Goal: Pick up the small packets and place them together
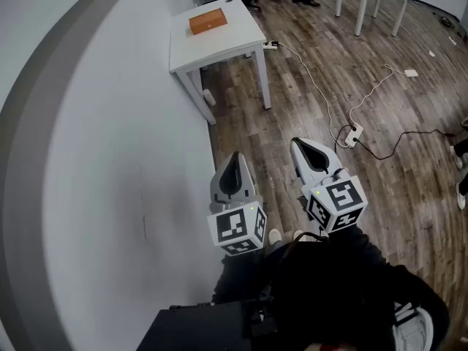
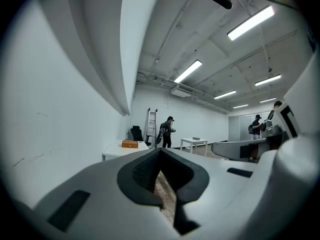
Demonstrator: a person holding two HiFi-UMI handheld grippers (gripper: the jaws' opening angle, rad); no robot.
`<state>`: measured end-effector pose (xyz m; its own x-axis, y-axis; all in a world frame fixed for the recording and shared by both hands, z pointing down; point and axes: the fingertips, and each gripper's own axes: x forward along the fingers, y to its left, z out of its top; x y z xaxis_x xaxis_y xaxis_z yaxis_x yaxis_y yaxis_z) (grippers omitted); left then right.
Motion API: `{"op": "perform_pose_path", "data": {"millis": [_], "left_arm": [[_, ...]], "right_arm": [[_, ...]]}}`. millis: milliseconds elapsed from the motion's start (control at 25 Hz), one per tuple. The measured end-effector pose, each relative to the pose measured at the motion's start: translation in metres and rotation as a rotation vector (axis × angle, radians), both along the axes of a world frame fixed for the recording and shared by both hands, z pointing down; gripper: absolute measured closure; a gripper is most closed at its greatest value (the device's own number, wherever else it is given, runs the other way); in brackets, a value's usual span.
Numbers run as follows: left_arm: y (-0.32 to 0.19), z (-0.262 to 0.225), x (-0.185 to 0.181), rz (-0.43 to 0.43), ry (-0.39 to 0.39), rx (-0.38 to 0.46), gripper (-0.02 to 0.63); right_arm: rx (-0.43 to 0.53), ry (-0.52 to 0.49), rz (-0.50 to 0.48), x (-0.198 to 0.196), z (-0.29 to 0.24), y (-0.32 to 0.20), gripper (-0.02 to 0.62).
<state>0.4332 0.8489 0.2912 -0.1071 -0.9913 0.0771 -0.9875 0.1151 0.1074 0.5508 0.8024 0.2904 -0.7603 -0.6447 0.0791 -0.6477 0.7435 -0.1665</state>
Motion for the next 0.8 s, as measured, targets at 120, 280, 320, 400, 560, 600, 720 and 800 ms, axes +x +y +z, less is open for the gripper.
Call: {"op": "perform_pose_path", "data": {"millis": [120, 280, 320, 400, 560, 600, 720, 800], "left_arm": [[-0.004, -0.001, 0.001, 0.0, 0.003, 0.004, 0.615], [-0.006, 0.0, -0.002, 0.001, 0.006, 0.009, 0.615], [-0.006, 0.001, -0.002, 0.003, 0.007, 0.009, 0.615], [-0.006, 0.002, -0.002, 0.004, 0.009, 0.006, 0.615], [-0.009, 0.002, -0.003, 0.001, 0.016, 0.007, 0.615], [-0.01, 0.002, -0.004, 0.0, 0.019, 0.008, 0.615], [-0.01, 0.006, -0.008, -0.002, 0.03, 0.001, 0.615], [-0.009, 0.011, -0.013, -0.002, 0.036, -0.009, 0.615]], "right_arm": [[0.005, 0.001, -0.001, 0.0, -0.001, -0.004, 0.597], [0.004, 0.002, -0.004, -0.004, 0.001, -0.004, 0.597], [0.003, 0.002, -0.005, -0.005, 0.002, -0.004, 0.597], [0.002, 0.003, -0.006, -0.006, 0.002, -0.004, 0.597], [0.0, 0.001, -0.013, -0.009, 0.003, -0.006, 0.597], [0.0, -0.004, -0.016, -0.01, 0.003, -0.007, 0.597], [0.002, -0.02, -0.023, -0.014, 0.003, -0.008, 0.597], [0.003, -0.029, -0.019, -0.017, 0.005, -0.008, 0.597]]}}
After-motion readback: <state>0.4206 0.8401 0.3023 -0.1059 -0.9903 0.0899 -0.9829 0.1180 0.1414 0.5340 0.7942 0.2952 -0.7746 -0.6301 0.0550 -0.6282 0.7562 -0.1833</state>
